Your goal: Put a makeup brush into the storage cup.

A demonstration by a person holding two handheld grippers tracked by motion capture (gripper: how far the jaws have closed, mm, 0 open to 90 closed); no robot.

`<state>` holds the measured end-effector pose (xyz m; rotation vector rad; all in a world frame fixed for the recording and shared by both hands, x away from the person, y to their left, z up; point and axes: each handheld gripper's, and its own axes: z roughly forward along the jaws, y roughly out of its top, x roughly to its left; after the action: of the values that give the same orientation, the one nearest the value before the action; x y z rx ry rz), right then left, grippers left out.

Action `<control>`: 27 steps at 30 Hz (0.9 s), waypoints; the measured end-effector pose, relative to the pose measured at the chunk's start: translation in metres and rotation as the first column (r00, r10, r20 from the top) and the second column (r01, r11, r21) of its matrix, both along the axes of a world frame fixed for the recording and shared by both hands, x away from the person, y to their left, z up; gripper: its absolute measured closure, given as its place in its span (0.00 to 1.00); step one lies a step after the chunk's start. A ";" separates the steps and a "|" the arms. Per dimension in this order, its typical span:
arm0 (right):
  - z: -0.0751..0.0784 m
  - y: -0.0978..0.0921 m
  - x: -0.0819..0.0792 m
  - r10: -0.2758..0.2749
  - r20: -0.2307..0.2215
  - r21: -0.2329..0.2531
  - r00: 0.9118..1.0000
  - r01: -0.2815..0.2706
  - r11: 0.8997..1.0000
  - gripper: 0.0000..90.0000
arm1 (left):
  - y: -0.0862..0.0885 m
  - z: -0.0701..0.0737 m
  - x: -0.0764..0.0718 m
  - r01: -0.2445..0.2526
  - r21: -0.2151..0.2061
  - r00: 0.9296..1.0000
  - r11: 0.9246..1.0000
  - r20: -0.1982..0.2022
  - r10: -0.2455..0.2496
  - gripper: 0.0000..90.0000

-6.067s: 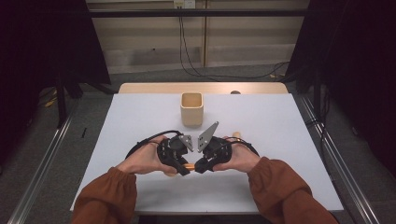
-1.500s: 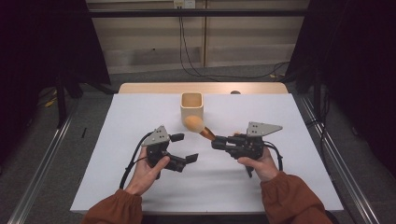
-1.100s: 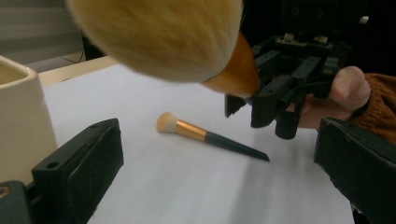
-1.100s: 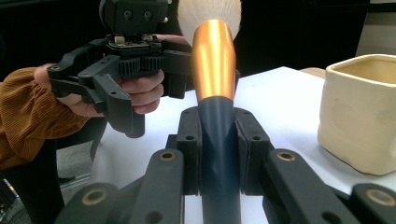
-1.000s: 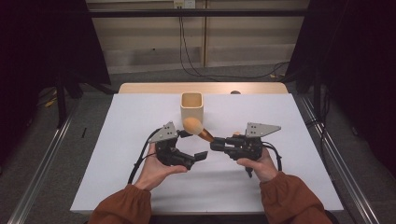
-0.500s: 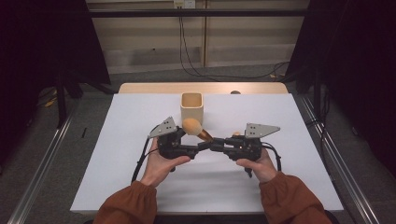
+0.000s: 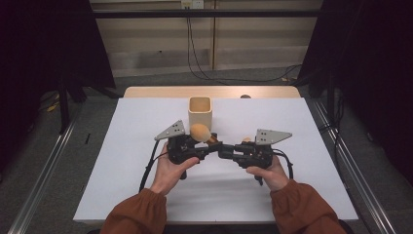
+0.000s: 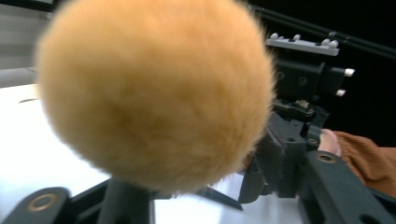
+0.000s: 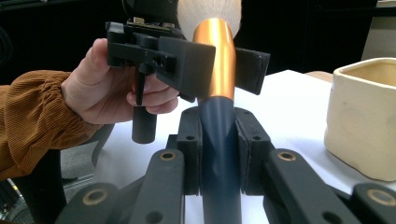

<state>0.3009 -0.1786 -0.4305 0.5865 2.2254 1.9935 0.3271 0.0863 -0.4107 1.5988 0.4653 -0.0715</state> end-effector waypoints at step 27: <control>0.002 -0.001 0.001 -0.037 -0.005 -0.016 0.999 0.037 0.999 0.68 | -0.004 0.005 0.000 0.020 0.061 1.000 0.998 -0.017 -0.019 0.72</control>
<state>0.3015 -0.1798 -0.4285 0.6267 2.2141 1.9574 0.3275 0.0826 -0.4054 1.6639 0.4691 -0.0859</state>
